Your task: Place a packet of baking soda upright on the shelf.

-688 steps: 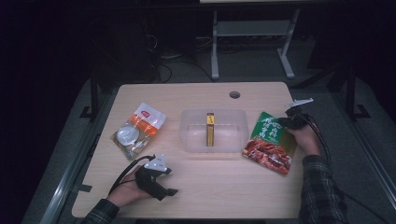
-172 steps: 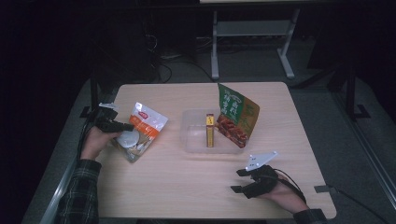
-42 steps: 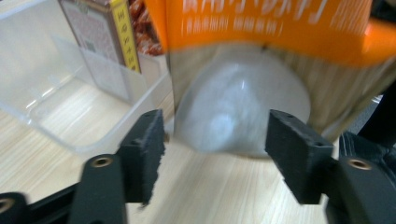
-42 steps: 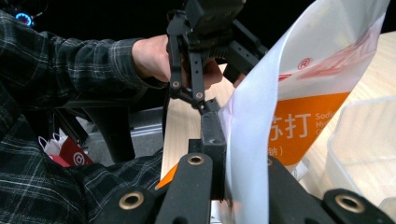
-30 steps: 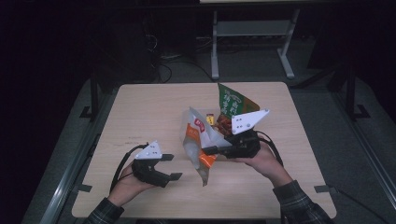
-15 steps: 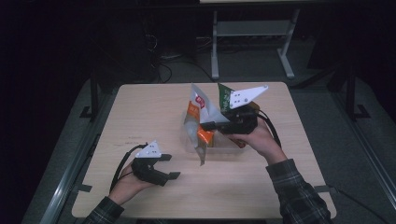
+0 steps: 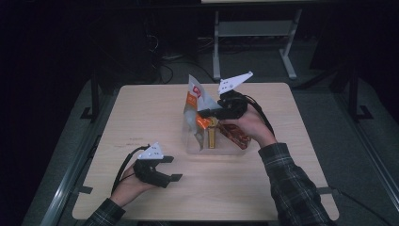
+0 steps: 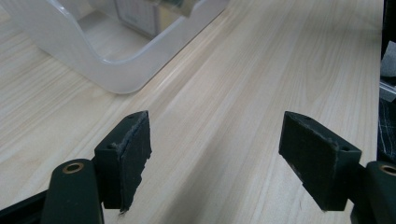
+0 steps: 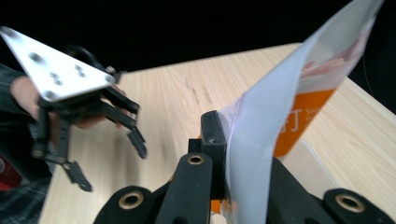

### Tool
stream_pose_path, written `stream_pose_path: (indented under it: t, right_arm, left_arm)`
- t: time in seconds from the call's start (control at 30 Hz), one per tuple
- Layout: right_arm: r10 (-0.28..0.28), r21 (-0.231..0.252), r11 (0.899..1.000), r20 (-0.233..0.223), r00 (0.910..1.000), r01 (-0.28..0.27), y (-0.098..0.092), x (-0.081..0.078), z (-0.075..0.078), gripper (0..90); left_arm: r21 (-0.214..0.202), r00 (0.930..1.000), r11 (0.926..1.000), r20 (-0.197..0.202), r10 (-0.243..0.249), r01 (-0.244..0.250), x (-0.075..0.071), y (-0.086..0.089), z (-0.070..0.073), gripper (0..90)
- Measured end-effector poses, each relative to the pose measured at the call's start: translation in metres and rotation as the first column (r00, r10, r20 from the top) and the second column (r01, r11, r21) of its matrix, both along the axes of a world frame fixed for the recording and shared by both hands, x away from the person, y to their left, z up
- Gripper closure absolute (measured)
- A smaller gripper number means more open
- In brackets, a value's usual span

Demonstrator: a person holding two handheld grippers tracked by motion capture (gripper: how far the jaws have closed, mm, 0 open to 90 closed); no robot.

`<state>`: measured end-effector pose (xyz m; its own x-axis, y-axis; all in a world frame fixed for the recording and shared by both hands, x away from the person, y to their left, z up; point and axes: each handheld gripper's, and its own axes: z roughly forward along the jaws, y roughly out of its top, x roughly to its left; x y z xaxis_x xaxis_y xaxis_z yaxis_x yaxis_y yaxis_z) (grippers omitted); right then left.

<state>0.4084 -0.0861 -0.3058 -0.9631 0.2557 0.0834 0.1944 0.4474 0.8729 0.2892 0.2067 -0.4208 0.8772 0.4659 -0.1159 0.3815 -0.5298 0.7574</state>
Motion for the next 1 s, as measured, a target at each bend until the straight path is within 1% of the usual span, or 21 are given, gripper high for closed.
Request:
stream_pose_path:
  t: [0.1, 0.13, 0.17, 0.2, 0.27, 0.3, 0.37, 0.4, 0.47, 0.5, 0.6, 0.7, 0.8, 0.83, 0.87, 0.9, 1.0]
  right_arm:
    - [-0.007, -0.04, 0.999, 0.003, 1.0, 0.007, 0.004, 0.006, -0.003, 90.0]
    - [-0.012, -0.055, 0.998, -0.003, 0.9999, 0.012, 0.005, 0.007, -0.005, 90.0]
    - [-0.015, -0.067, 0.998, 0.008, 0.9999, 0.015, 0.006, 0.009, -0.007, 90.0]
    - [-0.022, -0.079, 0.997, 0.001, 0.9998, 0.022, 0.007, 0.009, -0.008, 90.0]
    - [-0.028, -0.097, 0.995, 0.011, 0.9995, 0.029, 0.007, 0.012, -0.011, 90.0]
    - [-0.032, -0.099, 0.995, 0.004, 0.9995, 0.032, 0.007, 0.012, -0.012, 90.0]
    - [-0.036, -0.111, 0.993, 0.012, 0.9993, 0.038, 0.006, 0.014, -0.014, 90.0]
    - [-0.041, -0.11, 0.993, 0.005, 0.9991, 0.042, 0.006, 0.015, -0.015, 90.0]
    - [-0.04, -0.128, 0.991, 0.008, 0.9992, 0.041, 0.006, 0.016, -0.018, 90.0]
    - [-0.042, -0.134, 0.99, -0.001, 0.9991, 0.041, 0.006, 0.015, -0.019, 90.0]
    - [-0.039, -0.151, 0.988, 0.007, 0.9992, 0.039, 0.007, 0.016, -0.024, 90.0]
    - [-0.043, -0.153, 0.987, -0.007, 0.9991, 0.041, 0.008, 0.016, -0.028, 90.0]
    - [-0.043, -0.164, 0.986, -0.011, 0.999, 0.04, 0.009, 0.017, -0.032, 90.0]
    - [-0.043, -0.172, 0.984, -0.012, 0.999, 0.04, 0.01, 0.017, -0.034, 90.0]
    - [-0.049, -0.178, 0.983, -0.024, 0.9985, 0.044, 0.011, 0.017, -0.035, 90.0]
    - [-0.049, -0.189, 0.981, -0.018, 0.9986, 0.045, 0.011, 0.017, -0.036, 90.0]
    - [-0.048, -0.198, 0.979, -0.029, 0.9984, 0.041, 0.014, 0.017, -0.038, 90.0]
  left_arm:
    - [-0.008, 1.0, 1.0, 0.0, 0.005, -0.005, 0.001, 0.001, 0.0, 24.6]
    - [-0.006, 1.0, 1.0, 0.001, 0.005, -0.005, 0.001, 0.001, 0.0, 24.6]
    - [-0.008, 1.0, 0.9999, -0.001, 0.006, -0.006, 0.001, 0.001, 0.0, 24.6]
    - [-0.008, 1.0, 0.9999, -0.001, 0.007, -0.007, 0.001, 0.001, 0.0, 24.6]
    - [-0.009, 1.0, 0.9999, 0.001, 0.007, -0.007, 0.001, 0.001, 0.0, 24.6]
    - [-0.009, 1.0, 0.9999, 0.003, 0.005, -0.005, 0.001, 0.001, 0.0, 24.6]
    - [-0.007, 1.0, 1.0, 0.002, 0.004, -0.004, 0.001, 0.001, 0.0, 24.6]
    - [-0.009, 1.0, 1.0, 0.001, 0.004, -0.004, 0.001, 0.001, 0.0, 24.6]
    - [-0.006, 1.0, 1.0, 0.0, 0.002, -0.002, 0.001, 0.0, 0.0, 24.6]
    - [-0.004, 1.0, 1.0, 0.0, 0.002, -0.002, 0.001, 0.0, 0.0, 24.6]
    - [-0.002, 1.0, 1.0, 0.002, 0.0, 0.0, 0.0, 0.0, -0.001, 24.6]
    - [-0.001, 1.0, 1.0, 0.0, -0.004, 0.004, 0.0, -0.001, -0.002, 24.5]
    - [0.002, 1.0, 1.0, 0.001, -0.007, 0.007, 0.0, -0.001, -0.002, 24.5]
    - [0.003, 1.0, 1.0, 0.001, -0.006, 0.006, 0.0, -0.001, -0.002, 24.6]
    - [0.004, 1.0, 1.0, 0.004, -0.009, 0.009, 0.0, -0.001, -0.002, 24.6]
    - [0.005, 0.9999, 0.9999, 0.005, -0.009, 0.009, 0.0, -0.001, -0.002, 24.6]
    - [0.009, 1.0, 0.9999, 0.005, -0.007, 0.007, 0.0, -0.002, -0.002, 24.5]
